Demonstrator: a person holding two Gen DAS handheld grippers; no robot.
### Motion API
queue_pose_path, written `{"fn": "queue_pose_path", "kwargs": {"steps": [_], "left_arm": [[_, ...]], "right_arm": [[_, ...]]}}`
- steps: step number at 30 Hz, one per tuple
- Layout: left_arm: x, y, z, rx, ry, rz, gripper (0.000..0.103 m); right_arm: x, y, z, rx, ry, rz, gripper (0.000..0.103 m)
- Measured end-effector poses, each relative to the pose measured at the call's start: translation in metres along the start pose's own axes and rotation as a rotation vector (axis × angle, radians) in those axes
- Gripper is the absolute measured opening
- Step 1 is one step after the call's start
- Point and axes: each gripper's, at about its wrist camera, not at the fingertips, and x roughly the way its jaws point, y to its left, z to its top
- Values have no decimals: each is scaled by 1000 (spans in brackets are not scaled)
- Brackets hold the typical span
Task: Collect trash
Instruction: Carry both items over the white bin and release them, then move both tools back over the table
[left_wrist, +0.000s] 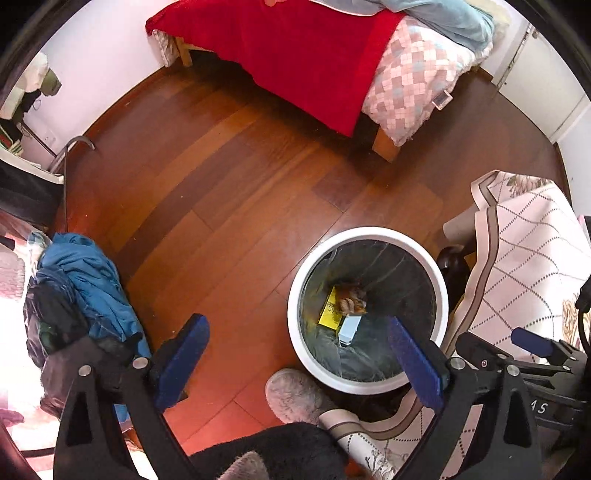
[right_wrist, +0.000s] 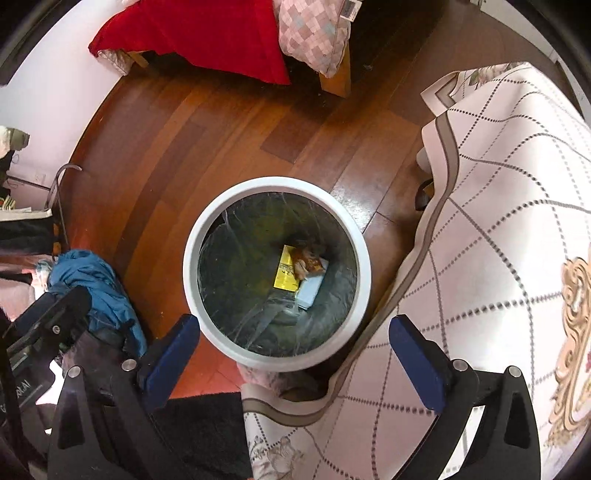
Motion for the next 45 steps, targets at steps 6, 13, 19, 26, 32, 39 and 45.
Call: {"fn": "queue_pose_path", "kwargs": {"steps": [6,13,19,26,32,39,45], "left_arm": [[-24,-6,-8,40,-43,24,99],[-65,-9,-18,63,-118,31,99],[-113,-8,-27,71,-213,37,99],[-173,-18,-45,86,-323,13,99],[-195,-64,-83,170,-342,-80,99],[-147,-176,-157,426,-185,-160,99],[-87,-271,-202,634,-53,-175,99]], "right_arm": [[-24,3,-14,-11,-35,-38,103],[-73,4,-31,-12,-126,-14,103],[-129,2,-53,-4,-237,25,103],[-202,-19,-96,70,-385,129,103],[-254,-79,-175,183,-459,141,103],[-249,-203,-273,407,-387,21,103],[-214,-325,-330,649,-336,-48,103]]}}
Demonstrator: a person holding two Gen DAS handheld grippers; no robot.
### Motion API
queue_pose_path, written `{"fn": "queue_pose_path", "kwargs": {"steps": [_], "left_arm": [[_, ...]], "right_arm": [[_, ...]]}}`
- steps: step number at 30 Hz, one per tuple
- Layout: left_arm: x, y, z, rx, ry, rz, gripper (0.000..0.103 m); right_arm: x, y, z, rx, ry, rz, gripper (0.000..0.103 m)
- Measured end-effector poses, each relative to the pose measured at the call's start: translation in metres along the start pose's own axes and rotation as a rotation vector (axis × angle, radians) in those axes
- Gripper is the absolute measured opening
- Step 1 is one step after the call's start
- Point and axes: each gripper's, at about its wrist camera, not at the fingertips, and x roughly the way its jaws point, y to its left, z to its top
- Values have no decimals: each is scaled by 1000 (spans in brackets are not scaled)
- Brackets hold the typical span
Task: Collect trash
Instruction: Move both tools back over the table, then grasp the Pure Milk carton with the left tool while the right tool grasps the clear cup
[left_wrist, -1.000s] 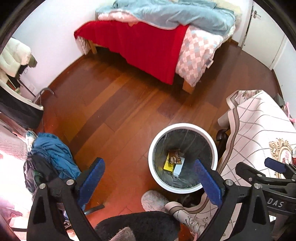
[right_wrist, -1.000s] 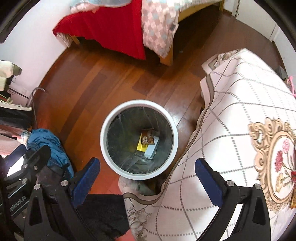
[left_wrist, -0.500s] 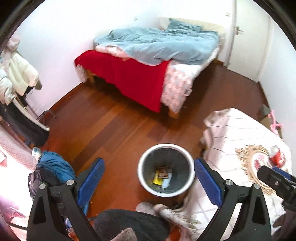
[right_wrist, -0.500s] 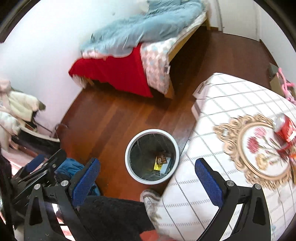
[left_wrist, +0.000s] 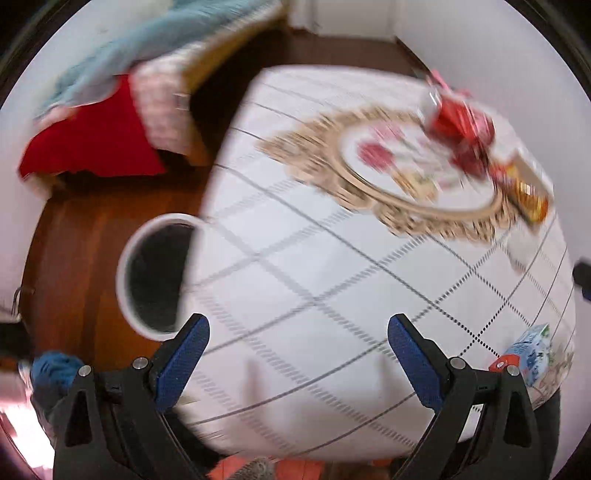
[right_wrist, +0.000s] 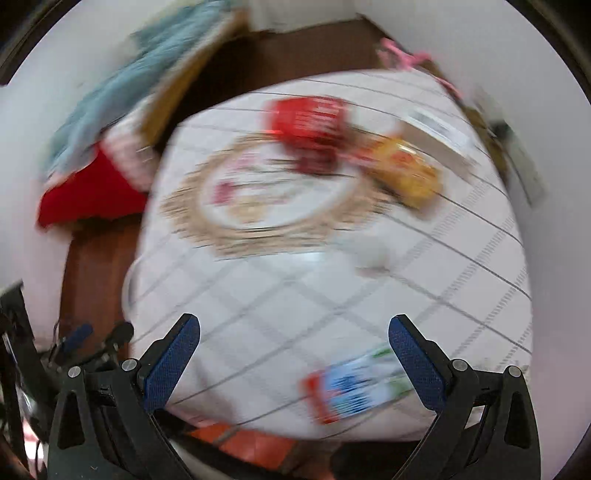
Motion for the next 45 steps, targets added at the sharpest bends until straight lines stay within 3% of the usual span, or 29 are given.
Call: {"fn": "queue_pose_path", "kwargs": {"steps": [4,9,11,13,15,21,26,31,37,38,39,41,45], "left_arm": [[29,-32,9,71,49,-2,99],[45,-42,20,90,72,-2,99],[49,-42,23,90,76,13,99],[54,-42,28,94,83,18,99],[57,-43,30,101,86,26,99],[32,-62,26,191,26,29,99],[-13,-114,8,383,-49,-90,99],[-24,-174,-15,581,22,-262,99],[3,-221,-35,670,118,-323,98],[4,-225,-38,672,121,-320,93],[7,-228,-38,676,121,-313,78],[14,-228,-37,668,133,-303,61],[15,-215,-27,590,107,-259,60]], "right_arm": [[30,-38,23,84,22,24,82],[63,-41,40,125,43,46,79],[73,-38,46,120,54,45,71],[84,-33,49,103,79,41,52],[88,-30,49,85,80,34,43],[58,-41,32,38,50,16,43],[18,-78,-6,46,33,-26,43],[7,-120,-42,105,55,-55,43],[13,-150,-64,174,69,-53,43],[13,-152,-66,178,69,-49,43],[13,-153,-67,180,69,-47,43],[13,-153,-68,178,68,-46,43],[14,-149,-67,167,64,-42,43]]}}
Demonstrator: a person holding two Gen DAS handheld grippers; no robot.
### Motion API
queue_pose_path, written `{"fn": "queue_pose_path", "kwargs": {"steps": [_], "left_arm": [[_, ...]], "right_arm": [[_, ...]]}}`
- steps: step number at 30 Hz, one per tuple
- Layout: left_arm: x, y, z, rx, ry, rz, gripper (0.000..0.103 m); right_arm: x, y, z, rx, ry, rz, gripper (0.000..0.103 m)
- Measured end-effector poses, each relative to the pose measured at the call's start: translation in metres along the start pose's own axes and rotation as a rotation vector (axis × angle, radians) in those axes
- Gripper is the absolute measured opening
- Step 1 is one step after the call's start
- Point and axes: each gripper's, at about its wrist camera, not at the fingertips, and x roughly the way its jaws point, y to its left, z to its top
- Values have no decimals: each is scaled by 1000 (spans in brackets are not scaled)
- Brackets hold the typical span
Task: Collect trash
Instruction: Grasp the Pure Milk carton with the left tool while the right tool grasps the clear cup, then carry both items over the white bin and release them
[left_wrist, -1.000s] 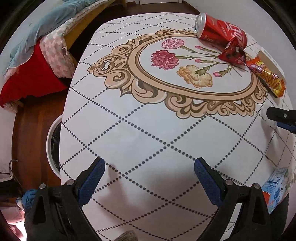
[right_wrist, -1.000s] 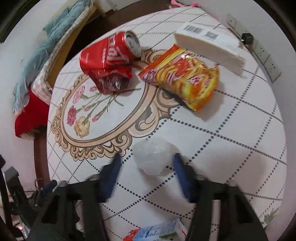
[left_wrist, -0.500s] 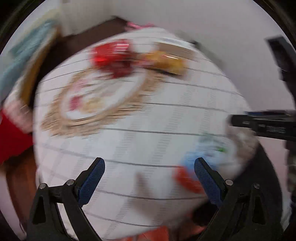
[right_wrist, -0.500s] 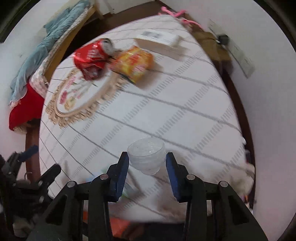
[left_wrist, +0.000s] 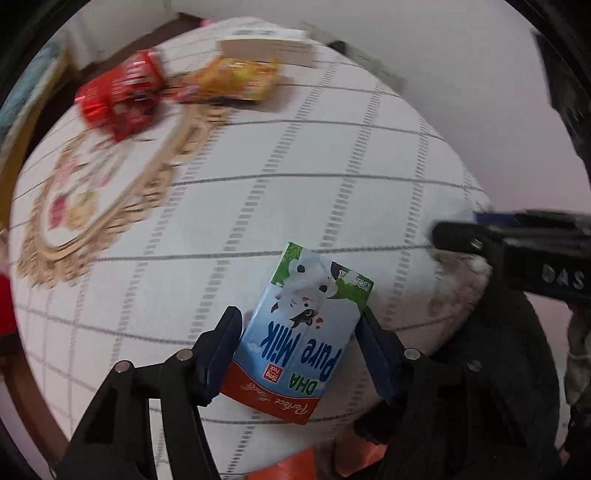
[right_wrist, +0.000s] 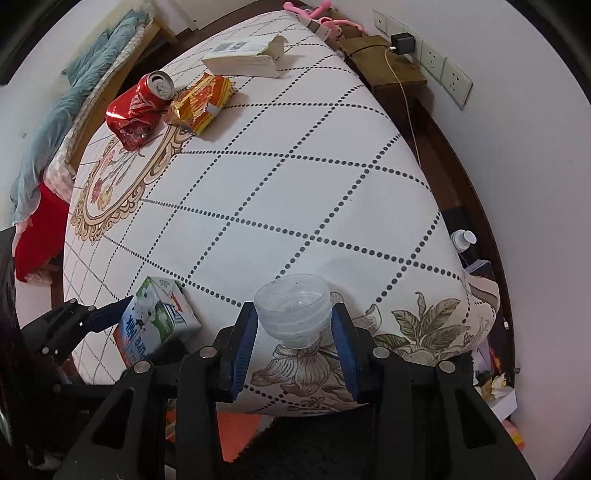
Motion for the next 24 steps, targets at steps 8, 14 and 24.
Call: {"fn": "queue_pose_path", "kwargs": {"steps": [8,14,24], "left_arm": [[-2,72,-7,-276,-33,135,60],[9,79,-12,-291,-20,134,60],[-29,83,-21,-317,-113,194,52]], "right_arm": [[8,31,1,-81,-10,6,43],[12,39,6,-101,-17,-5,44],[8,50,-1,-138,-76,-26,42]]}}
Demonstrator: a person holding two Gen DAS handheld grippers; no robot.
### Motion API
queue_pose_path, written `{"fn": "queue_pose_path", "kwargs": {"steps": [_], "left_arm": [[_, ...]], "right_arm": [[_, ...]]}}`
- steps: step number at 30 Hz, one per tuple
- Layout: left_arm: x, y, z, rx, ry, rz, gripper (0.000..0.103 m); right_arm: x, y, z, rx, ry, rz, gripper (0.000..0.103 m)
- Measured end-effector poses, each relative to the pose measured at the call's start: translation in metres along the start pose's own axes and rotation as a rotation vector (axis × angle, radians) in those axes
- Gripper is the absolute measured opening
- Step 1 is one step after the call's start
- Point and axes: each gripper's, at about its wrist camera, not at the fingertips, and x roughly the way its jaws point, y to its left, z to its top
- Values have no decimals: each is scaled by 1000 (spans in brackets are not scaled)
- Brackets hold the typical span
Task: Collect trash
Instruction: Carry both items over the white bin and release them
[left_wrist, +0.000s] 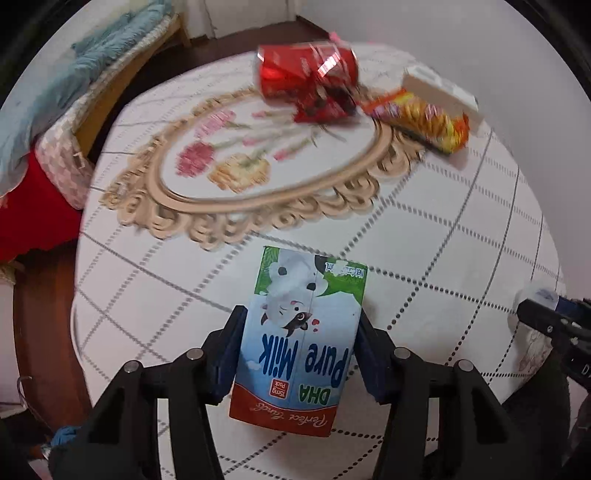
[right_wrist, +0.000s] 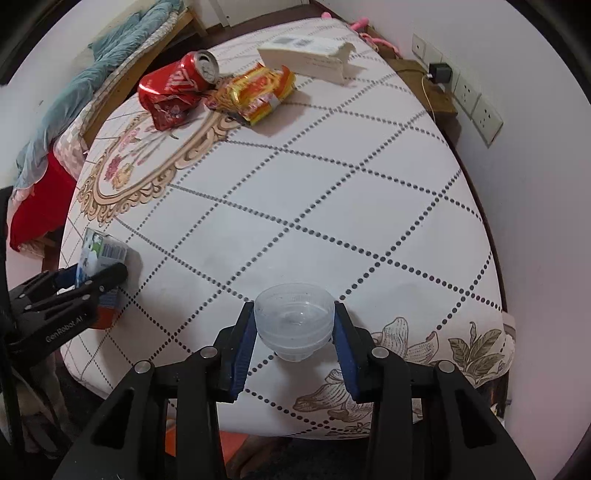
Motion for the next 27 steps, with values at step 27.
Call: {"fn": "queue_pose_path", "kwargs": {"steps": [27], "left_arm": [[-98,373,-40,-653,-171,171,52]], "right_arm": [[23,406,65,-490,21,425,42]]}}
